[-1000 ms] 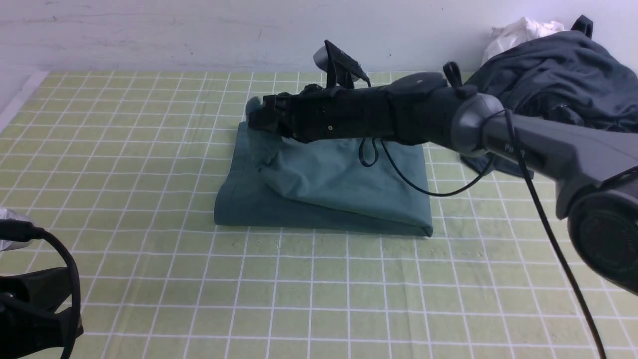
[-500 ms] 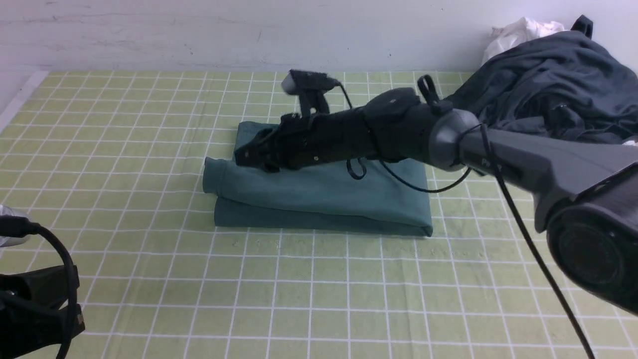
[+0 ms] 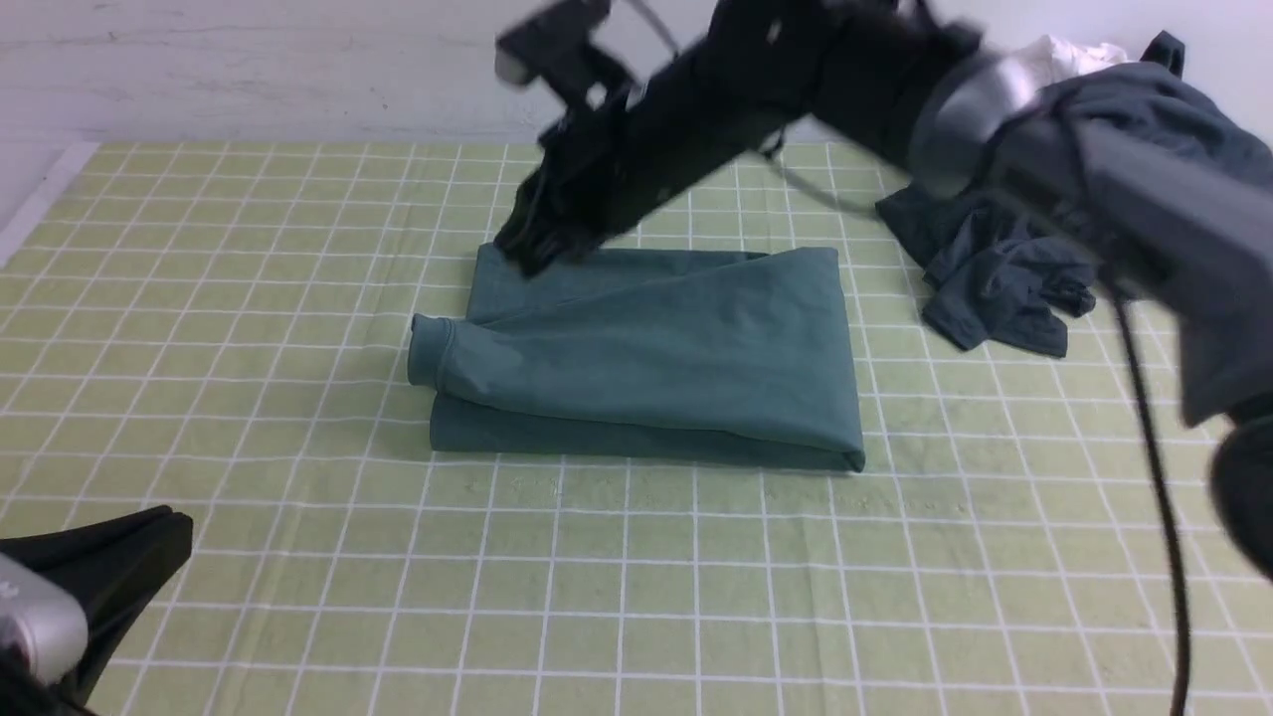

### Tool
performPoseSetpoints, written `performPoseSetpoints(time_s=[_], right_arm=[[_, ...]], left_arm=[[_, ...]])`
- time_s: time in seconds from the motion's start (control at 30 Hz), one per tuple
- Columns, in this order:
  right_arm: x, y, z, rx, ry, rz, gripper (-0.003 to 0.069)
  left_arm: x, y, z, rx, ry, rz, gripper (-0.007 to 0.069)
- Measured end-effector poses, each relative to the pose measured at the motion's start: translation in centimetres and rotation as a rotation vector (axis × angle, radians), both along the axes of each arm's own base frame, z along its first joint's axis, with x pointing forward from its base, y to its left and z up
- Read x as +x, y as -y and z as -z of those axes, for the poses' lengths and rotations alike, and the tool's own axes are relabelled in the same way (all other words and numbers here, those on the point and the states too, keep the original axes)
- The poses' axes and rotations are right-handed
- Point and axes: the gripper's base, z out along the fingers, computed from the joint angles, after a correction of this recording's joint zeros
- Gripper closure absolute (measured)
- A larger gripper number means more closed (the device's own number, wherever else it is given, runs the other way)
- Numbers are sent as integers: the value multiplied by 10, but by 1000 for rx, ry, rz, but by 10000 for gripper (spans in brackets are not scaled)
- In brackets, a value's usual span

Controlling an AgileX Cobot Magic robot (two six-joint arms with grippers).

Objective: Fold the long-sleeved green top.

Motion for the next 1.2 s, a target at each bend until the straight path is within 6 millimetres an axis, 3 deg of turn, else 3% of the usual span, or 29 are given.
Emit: performPoseSetpoints(time_s=[0.1, 0.13, 0.17, 0.27, 0.33, 0.43, 0.57, 0.6, 0.63, 0.67, 0.7, 0.73, 0.77, 0.97, 1.2], right_arm=[[-26, 45, -74, -77, 153, 150, 670], [-31, 51, -84, -80, 180, 167, 670], [-45, 77, -115, -59, 246, 251, 670], [-79, 130, -164, 50, 353, 404, 670], [-108, 163, -184, 126, 421, 482, 670], [-154, 196, -188, 221, 533, 536, 670], [-213, 222, -154, 383, 738, 543, 670], [-227, 227, -140, 435, 807, 537, 670], [-240, 231, -113, 477, 879, 528, 670], [-253, 236, -108, 530, 959, 519, 670], [-266, 239, -79, 561, 1019, 504, 670], [-269, 240, -78, 580, 1047, 499, 670], [-283, 245, -57, 610, 1098, 486, 670], [-308, 254, 50, 537, 993, 484, 670], [-325, 261, 123, 464, 879, 497, 669]], left_arm=[[-4, 0, -2, 42, 41, 13, 629], [-4, 0, -2, 47, 43, 15, 629], [-4, 0, -2, 58, 51, 18, 629], [-5, 0, -2, 64, 54, 20, 629], [-5, 0, -2, 64, 54, 20, 629], [-5, 0, -2, 65, 54, 22, 629], [-5, 0, -2, 64, 53, 22, 629], [-5, 0, -2, 64, 53, 22, 629], [-5, 0, -2, 64, 53, 22, 629], [-5, 0, -2, 64, 53, 22, 629], [-5, 0, -2, 64, 53, 22, 629], [-5, 0, -2, 64, 53, 22, 629], [-5, 0, -2, 64, 52, 23, 629], [-5, 0, -2, 64, 52, 22, 629], [-5, 0, -2, 64, 52, 22, 629]])
